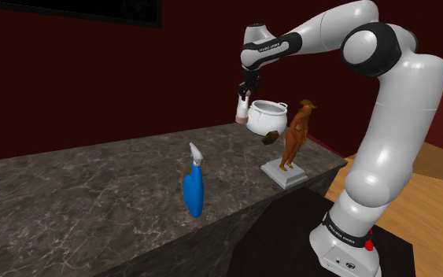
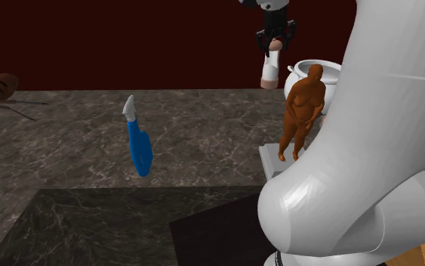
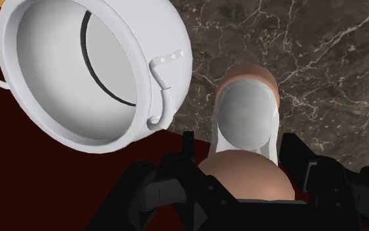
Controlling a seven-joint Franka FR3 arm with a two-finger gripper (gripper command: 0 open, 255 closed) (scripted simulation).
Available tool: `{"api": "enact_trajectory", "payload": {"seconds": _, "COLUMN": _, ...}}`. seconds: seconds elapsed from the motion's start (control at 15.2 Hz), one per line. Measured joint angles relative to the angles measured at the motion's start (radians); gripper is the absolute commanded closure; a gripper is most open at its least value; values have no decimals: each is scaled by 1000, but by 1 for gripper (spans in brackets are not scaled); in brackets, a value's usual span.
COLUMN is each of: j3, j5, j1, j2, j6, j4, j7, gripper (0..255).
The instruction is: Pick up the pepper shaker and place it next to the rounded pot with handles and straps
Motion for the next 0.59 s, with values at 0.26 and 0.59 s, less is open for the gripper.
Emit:
{"api": "enact_trajectory", "payload": {"seconds": 0.26, "j3": -1, "j5": -7, "j1": 0, "j2": 14, "j6": 51, "j4": -38, "j7": 15, "gripper": 255}}
{"api": "enact_trajectory", "payload": {"seconds": 0.59, "j3": -3, "j5": -15, "j1": -2, "j2": 31, "j6": 110, "j4": -82, "j7": 31, "gripper": 255}}
